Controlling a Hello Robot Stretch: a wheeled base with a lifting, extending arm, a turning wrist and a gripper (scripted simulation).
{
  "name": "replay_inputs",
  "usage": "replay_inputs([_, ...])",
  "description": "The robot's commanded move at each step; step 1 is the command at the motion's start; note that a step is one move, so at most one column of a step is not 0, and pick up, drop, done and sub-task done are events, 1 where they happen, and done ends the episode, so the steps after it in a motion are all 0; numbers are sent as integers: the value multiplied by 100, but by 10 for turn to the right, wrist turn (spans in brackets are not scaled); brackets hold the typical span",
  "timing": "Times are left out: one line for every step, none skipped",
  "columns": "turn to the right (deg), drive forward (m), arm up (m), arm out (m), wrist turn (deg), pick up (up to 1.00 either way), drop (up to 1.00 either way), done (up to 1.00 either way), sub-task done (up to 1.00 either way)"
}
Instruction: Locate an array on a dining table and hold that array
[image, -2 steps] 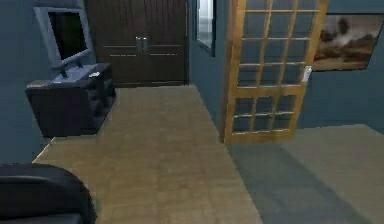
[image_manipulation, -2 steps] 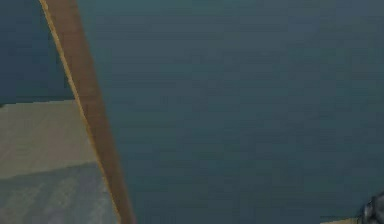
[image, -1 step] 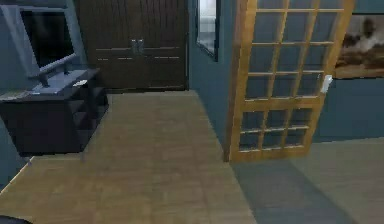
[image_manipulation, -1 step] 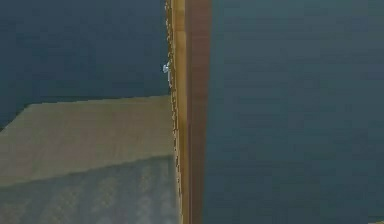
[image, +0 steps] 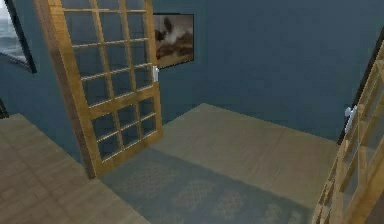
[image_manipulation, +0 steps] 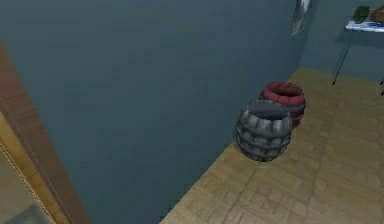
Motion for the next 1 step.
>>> replay_inputs([30,0,0,0,0,0,0,0,0])
